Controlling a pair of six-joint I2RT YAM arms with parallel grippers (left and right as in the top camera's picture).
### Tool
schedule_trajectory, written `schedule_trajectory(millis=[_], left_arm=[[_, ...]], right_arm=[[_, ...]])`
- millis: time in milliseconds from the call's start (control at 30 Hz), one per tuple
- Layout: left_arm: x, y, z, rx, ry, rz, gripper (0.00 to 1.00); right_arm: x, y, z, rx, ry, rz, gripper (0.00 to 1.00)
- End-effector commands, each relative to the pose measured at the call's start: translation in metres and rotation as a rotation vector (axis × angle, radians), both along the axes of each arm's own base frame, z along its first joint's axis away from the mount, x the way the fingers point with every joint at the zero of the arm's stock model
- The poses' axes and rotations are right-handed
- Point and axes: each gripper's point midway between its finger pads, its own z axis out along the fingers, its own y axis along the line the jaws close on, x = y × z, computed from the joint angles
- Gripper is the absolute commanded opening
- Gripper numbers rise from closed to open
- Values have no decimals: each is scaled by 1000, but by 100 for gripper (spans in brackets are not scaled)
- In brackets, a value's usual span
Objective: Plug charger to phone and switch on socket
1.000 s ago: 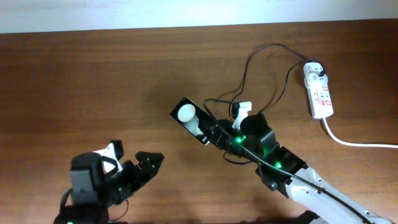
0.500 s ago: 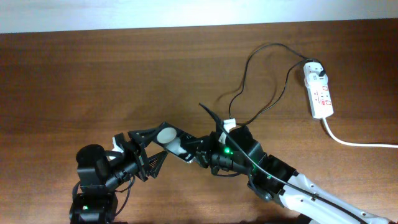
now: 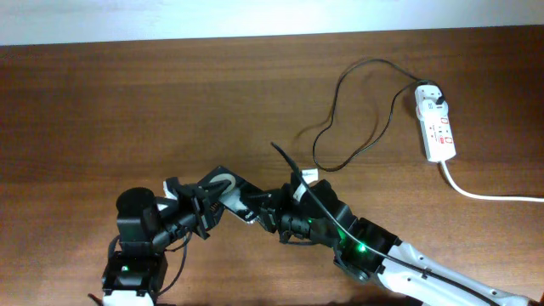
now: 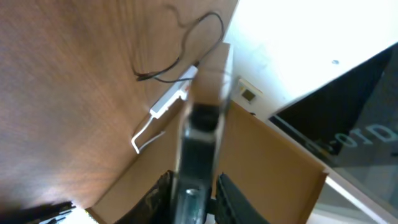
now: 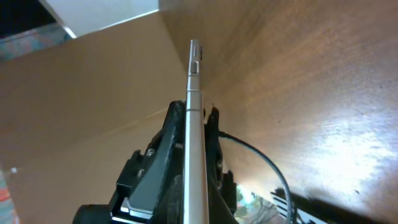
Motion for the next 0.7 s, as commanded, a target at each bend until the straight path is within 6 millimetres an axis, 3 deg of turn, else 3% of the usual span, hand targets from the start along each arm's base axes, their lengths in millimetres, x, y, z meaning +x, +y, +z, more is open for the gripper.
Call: schedule_trajectory(millis=[0,100,200,300,367,400,500,567,667], left_arm=[[4,-5,6,-4,-32,-23,21],[4,-7,7,-14,-30,-32,18],[2,-9,9,-25,-34,-48,13],[2,-9,9,-25,-34,-48,10],[2,-9,9,-24,-34,-48,0],[2,-9,9,-24,-34,-47,0],[1,-4,-6,30,0,-26,0],[-1,4,-23,132,-1,-18,0],[0,12,-34,299,-104,-55,0]], right_arm=[[-5,7,14,37,-25,37,4],[-3,8,7,33,8,21,4],[0,11,-13,18,95,-1,4],[1,11,-15,13,95,-5,5],[-1,5,-30,-42,132,-21,19],[-2,0,-39,-78,153,-37,22],[-5,-26,-77,-242,230,-116,32],[-7,-60,-108,-418,272,-215,38],[-14,-108,-136,-651,292,-310,43]])
